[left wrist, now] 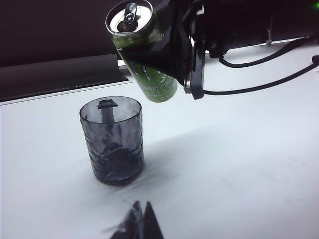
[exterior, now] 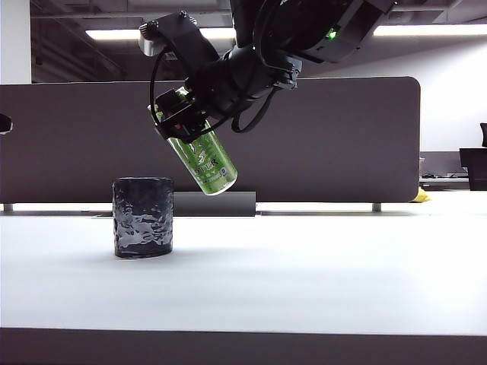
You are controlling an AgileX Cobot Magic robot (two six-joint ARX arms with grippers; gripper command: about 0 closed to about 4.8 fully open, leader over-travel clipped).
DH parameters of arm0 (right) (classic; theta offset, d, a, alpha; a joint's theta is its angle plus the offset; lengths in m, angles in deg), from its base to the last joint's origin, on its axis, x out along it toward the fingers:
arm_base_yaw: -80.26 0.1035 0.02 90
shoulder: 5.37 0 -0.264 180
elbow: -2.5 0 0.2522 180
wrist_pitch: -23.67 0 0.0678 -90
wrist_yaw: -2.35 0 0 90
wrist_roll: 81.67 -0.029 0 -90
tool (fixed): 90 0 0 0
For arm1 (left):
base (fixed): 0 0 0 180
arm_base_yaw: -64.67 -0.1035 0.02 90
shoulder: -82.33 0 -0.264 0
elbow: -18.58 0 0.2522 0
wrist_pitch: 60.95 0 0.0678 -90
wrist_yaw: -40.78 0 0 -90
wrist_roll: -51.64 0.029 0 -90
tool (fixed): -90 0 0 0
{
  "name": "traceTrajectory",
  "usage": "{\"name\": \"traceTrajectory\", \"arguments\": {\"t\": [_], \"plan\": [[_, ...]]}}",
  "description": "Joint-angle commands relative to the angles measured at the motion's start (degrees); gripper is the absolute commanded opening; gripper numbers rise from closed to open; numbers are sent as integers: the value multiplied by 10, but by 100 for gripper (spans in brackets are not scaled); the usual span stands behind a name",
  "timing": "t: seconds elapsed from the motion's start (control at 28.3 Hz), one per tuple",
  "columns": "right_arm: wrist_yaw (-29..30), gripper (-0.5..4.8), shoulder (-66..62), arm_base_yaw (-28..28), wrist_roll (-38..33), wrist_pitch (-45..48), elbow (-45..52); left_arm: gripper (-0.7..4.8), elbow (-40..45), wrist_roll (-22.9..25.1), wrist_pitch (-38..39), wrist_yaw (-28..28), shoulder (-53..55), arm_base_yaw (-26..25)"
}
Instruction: Pick up the metal can, pour some water into the cup, then place the can back on the table.
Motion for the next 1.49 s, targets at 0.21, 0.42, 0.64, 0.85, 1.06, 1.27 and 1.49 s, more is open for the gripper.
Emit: {"name": "traceTrajectory", "arguments": {"t": [0.21,0.42,0.64,0.85,1.06,1.27,1.49], "plan": [[-4,238,-20,11,26,-10,-47,-5,-1,0,-8,0,1,-1],[-6,238,-20,11,46,-11,-51,-5,-1,0,-8,0,1,-1],[-19,237,-20,14,94,-29,-51,-5,-1,0,-8,0,1,-1],[-21,237,-21,14,110,-32,-51,-5,-1,0,-8,0,1,-1],[-30,237,-21,14,128,-31,-51,-5,-1,0,-8,0,1,-1],[-31,237,-21,14,140,-32,-51,-5,-1,0,-8,0,1,-1],[-31,237,-21,14,170,-32,-51,-5,-1,0,-8,0,1,-1]]}}
